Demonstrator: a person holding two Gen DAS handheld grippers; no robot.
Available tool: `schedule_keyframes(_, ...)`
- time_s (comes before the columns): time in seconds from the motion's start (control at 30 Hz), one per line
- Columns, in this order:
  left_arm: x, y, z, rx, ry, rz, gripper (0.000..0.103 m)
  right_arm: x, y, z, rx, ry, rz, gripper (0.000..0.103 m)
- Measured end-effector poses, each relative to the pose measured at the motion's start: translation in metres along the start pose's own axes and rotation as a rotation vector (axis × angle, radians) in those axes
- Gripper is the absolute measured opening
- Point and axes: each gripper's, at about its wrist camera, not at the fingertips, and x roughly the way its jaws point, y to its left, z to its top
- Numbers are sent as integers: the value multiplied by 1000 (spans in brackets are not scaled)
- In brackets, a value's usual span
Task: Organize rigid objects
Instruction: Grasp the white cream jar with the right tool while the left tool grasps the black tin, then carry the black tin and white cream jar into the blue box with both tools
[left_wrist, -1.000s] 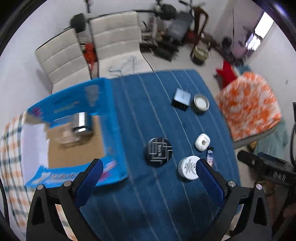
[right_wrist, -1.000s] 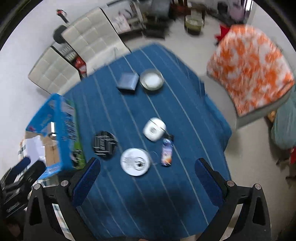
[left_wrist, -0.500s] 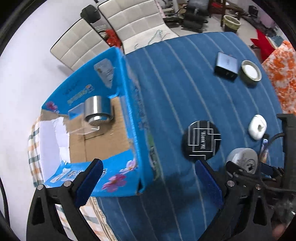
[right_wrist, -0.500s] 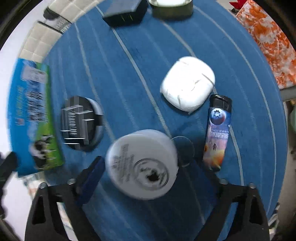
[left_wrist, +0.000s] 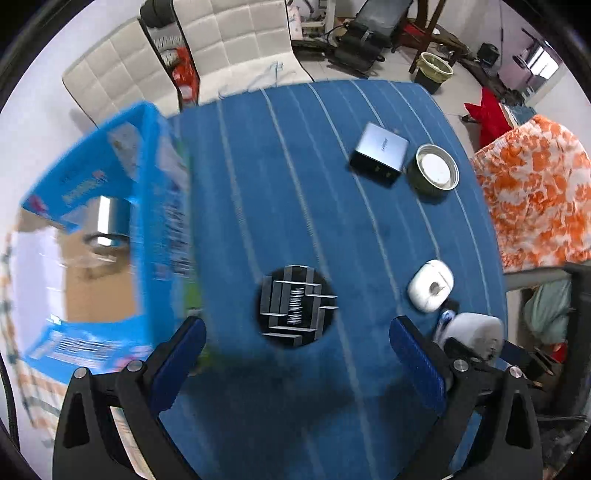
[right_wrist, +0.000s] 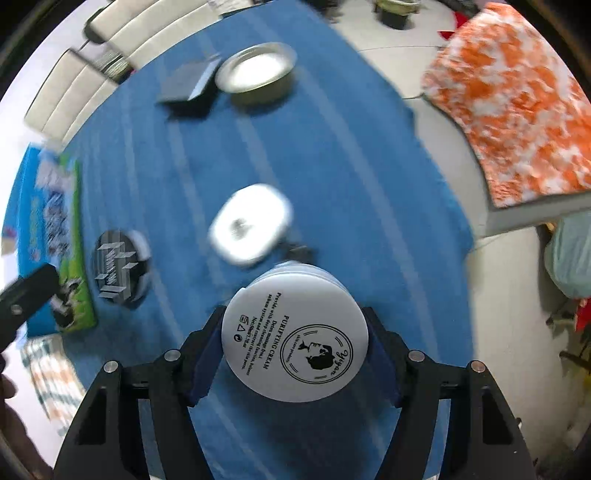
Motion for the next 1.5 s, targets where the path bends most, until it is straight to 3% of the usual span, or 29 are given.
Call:
schedule_keyframes(0.1,31,-12,1,-9,87,-34,101,2,-22,5,39,-1,-33,72)
schedule_keyframes(0.27,83,-15,6,-23,171,34,101,9,-35,13,78,13,-40,72)
schedule_keyframes(0.37,96,-15,11,-2,145,117,103,14,-35,13,77,19,-32,72)
schedule_keyframes(0.5,107,-15,12,24,151,83,92,23,-23,11,67,21,-17,72)
schedule_keyframes(0.6,106,-10,10,-16,134,26,85,26,-15,11,68,17,-8,72)
schedule_keyframes(0.67,101,-10,6,-11,119,16,74,25,-8,12,58,6,-16,72)
schedule_keyframes(1.03,71,-12,-28,21,85,8,74,11,9,15,-6,-28,-47,72)
schedule_keyframes(1.27,12,-6,-47,60,-18,-9,74,-15,19,10,-46,-78,-41,71)
schedule_keyframes(1.43,-32,16,-55,51,-86,-30,74,-49,36,2,-89,-147,-34,72)
schedule_keyframes(1.5,-46,34,-44,46,-110,-37,74,-66,47,-4,-106,-172,-22,71)
